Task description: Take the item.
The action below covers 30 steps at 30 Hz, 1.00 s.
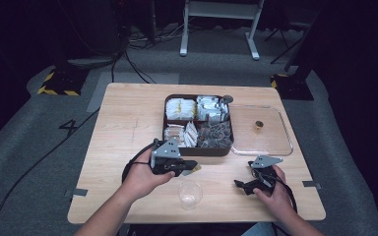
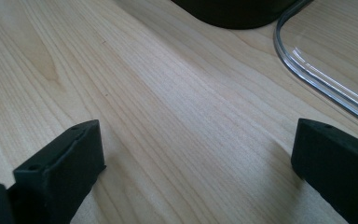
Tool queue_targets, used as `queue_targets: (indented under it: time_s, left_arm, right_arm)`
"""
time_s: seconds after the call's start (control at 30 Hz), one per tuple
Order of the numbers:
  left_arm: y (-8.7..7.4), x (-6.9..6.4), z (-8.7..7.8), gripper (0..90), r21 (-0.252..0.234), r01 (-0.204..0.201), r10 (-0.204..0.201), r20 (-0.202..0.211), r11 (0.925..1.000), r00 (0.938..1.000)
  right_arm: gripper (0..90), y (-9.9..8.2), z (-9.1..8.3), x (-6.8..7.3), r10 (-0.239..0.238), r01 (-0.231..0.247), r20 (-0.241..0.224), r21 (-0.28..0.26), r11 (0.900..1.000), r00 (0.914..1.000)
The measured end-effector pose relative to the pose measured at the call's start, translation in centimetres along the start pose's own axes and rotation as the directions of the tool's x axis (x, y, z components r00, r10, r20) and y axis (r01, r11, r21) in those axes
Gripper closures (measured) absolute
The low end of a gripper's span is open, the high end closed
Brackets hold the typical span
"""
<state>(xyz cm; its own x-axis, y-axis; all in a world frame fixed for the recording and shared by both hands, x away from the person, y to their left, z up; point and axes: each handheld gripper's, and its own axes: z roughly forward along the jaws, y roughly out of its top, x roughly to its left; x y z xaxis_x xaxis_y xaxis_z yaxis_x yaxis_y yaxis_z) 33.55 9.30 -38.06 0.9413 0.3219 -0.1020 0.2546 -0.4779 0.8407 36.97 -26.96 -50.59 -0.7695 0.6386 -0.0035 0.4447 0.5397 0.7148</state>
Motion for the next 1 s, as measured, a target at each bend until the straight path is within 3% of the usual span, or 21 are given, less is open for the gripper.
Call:
queue_targets:
  time_s: [0.57, 1.0]
  left_arm:
    - [-1.1, -3.0, 0.7, 90.0, 0.02, -0.036, 0.035, 0.052, 0.9991, 0.998]
    - [-2.4, -3.3, 1.2, 90.0, 0.022, -0.012, 0.01, 0.067, 0.9997, 0.9977]
  right_arm:
    - [2.5, 0.0, 0.0, 0.0, 0.0, 0.0, 0.0, 0.0, 1.0, 1.0]
    - [2.5, 0.0, 0.0, 0.0, 0.0, 0.0, 0.0, 0.0, 1.0, 1.0]
